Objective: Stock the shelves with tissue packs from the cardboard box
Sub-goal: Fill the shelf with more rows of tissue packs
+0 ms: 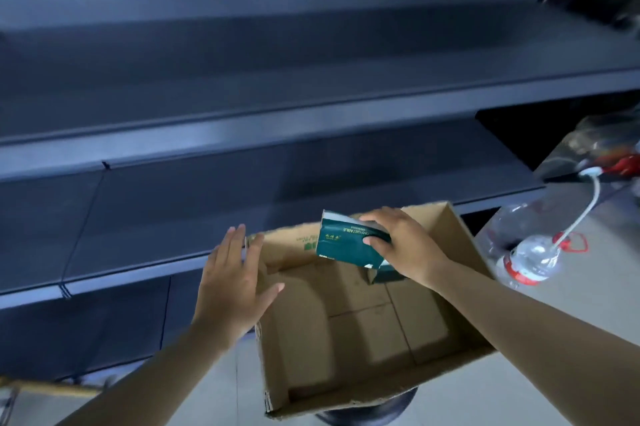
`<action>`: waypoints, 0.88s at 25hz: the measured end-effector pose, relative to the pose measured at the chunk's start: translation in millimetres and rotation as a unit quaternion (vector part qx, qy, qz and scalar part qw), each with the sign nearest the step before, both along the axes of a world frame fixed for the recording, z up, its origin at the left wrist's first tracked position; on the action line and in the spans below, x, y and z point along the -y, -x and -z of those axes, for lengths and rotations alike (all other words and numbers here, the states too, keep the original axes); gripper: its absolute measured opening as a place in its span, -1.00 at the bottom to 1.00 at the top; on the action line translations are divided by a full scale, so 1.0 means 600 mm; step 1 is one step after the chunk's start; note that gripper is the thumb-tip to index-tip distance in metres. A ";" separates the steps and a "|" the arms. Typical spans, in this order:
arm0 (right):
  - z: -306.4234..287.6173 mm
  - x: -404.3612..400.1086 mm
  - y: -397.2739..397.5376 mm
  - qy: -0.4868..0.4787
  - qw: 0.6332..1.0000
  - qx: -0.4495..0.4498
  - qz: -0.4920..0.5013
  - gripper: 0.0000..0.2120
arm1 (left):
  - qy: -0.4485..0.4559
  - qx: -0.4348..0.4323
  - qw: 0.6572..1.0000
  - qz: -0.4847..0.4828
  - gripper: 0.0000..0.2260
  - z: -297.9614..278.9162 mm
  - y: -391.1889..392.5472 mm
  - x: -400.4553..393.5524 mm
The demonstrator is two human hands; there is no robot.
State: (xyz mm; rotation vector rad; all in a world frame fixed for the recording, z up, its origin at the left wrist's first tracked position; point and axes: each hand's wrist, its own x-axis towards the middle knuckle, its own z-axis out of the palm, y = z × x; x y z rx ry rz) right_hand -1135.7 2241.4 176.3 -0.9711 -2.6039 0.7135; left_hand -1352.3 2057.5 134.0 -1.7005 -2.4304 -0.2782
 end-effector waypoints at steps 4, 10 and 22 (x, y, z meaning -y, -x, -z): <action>-0.202 0.013 -0.017 -0.053 0.998 -0.037 -0.006 -0.70 | -0.075 -0.076 0.993 0.050 -0.28 -0.166 0.005 -0.015; -0.473 0.027 -0.024 -0.151 0.982 -0.111 -0.008 -0.69 | -0.182 -0.175 0.963 0.092 -0.22 -0.469 0.008 -0.071; -0.735 -0.114 0.137 -0.234 0.952 -0.194 -0.030 -0.72 | -0.301 -0.181 0.936 -0.006 -0.15 -0.762 0.130 -0.231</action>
